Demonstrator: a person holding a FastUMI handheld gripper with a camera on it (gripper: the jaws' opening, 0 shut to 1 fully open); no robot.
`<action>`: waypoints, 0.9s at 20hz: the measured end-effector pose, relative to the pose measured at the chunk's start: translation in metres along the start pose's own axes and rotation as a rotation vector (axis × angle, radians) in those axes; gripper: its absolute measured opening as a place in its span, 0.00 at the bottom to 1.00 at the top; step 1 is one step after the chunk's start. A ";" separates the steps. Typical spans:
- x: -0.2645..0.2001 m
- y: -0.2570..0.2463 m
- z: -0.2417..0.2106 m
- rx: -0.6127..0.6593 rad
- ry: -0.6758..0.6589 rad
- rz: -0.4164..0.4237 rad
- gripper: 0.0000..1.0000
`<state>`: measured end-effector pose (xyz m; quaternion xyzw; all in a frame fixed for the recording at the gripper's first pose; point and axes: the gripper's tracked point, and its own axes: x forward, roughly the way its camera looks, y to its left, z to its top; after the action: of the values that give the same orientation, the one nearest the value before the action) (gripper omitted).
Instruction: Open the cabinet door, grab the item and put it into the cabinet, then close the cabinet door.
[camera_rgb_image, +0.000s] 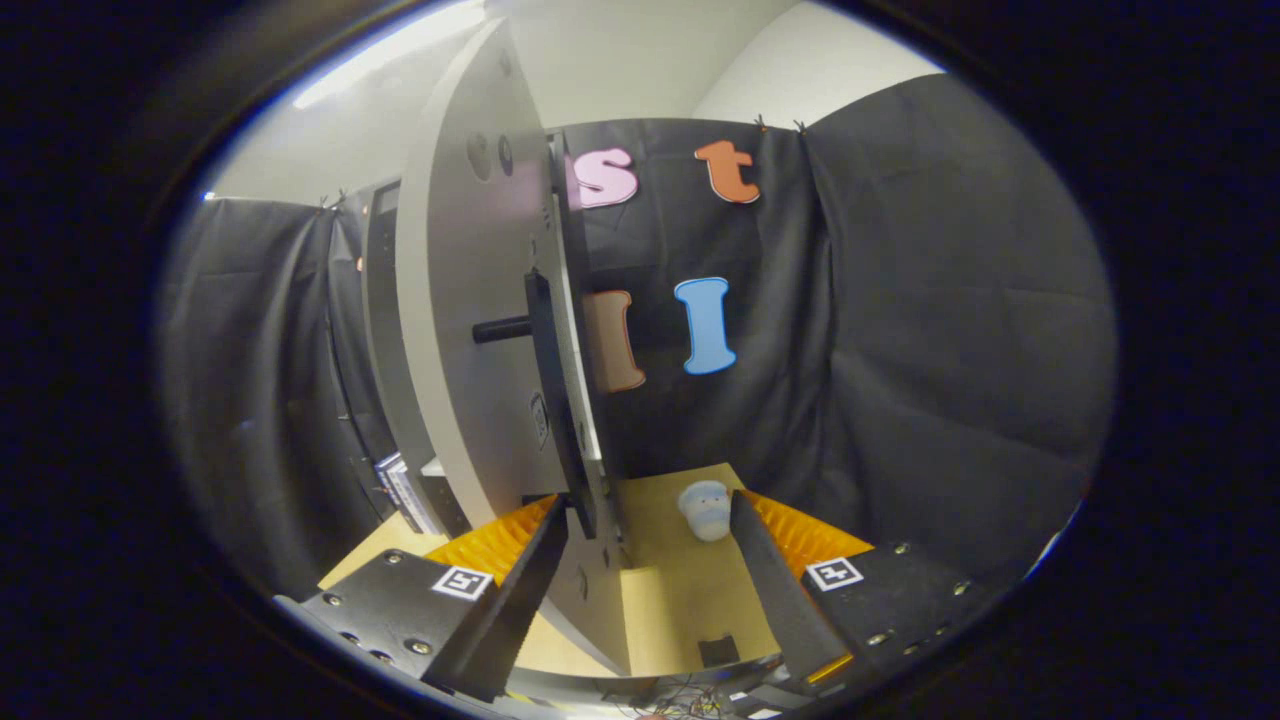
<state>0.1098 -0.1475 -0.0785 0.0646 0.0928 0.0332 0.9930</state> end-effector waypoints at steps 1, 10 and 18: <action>0.001 0.005 0.000 0.005 0.002 0.018 0.98; 0.006 0.072 -0.011 0.048 0.029 0.205 0.98; 0.019 0.141 -0.018 0.020 0.035 0.332 0.98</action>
<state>0.1178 -0.0039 -0.0804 0.0882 0.0986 0.1971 0.9714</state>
